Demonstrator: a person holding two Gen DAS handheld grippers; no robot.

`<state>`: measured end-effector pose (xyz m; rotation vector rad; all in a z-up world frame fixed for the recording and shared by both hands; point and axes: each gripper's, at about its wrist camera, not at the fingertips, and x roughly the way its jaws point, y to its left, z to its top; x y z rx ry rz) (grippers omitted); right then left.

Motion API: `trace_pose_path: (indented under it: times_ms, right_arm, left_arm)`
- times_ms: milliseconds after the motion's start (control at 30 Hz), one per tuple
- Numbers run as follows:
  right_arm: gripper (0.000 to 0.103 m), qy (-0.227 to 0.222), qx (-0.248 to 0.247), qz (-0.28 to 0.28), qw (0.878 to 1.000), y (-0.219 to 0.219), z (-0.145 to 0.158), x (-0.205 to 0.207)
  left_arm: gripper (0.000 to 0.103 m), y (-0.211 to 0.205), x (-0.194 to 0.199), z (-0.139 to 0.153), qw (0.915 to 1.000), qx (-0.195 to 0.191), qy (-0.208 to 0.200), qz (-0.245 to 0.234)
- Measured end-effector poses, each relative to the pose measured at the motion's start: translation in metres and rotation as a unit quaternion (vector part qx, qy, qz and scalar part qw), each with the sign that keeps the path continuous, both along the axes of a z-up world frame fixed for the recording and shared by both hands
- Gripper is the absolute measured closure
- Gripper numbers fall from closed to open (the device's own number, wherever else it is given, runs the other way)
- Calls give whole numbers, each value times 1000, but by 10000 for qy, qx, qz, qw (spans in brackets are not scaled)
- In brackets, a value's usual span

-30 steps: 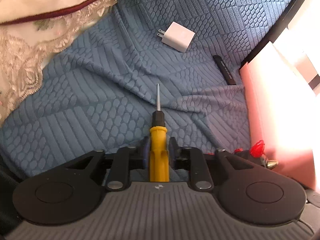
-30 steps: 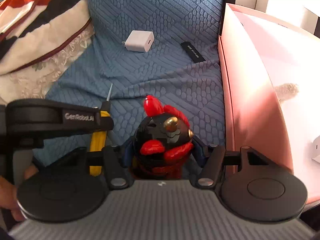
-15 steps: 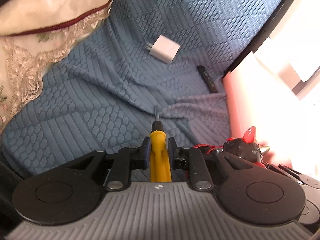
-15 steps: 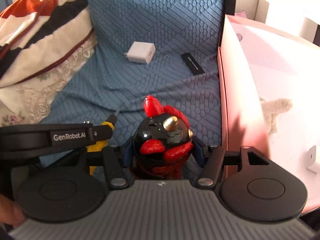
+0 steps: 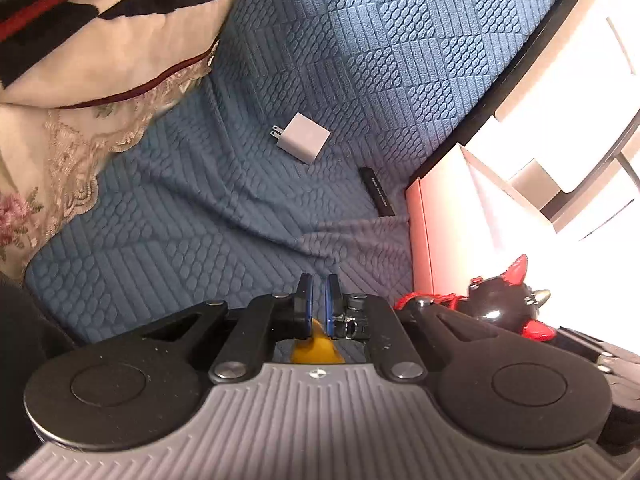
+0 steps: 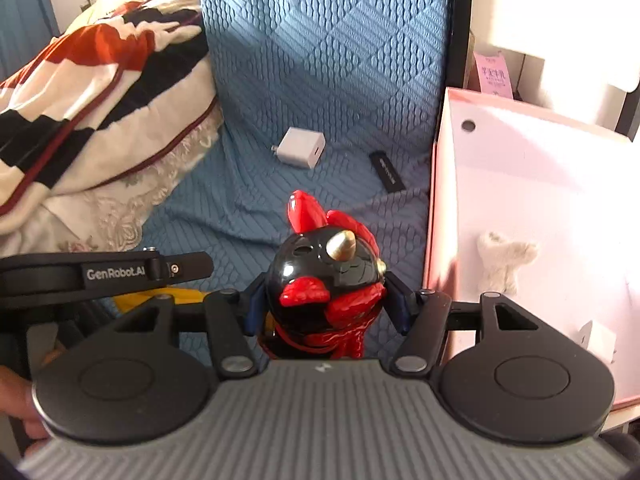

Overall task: Organize rigid objects
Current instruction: 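Carry the red figurine over the pink box with the right gripper while the left gripper holds the screwdriver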

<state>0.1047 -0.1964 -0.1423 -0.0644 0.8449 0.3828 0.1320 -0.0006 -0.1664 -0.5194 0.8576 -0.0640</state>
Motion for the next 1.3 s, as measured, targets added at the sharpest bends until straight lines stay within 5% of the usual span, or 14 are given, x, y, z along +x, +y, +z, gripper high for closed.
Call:
trace_pose_path:
  times_ms: [133,767,1033,1300]
  right_arm:
    - [41,7,90,-83,9999,-8,2,1]
    - [41,254,317,-169,9990,-19,-17,-7]
    - [41,151,442,-149,9988,-23,-10,-7]
    - [41,-214,515,-225,9982,-41,22,0]
  left_arm:
    - [103,5,0,-13,9998,-56,160,94]
    - [102,30,-5,-53,9963,-444,649,342]
    - [102,23,-5,-44,9969,-487,594,146]
    - [102,-2,-5,-2,9991,-200,143,-347]
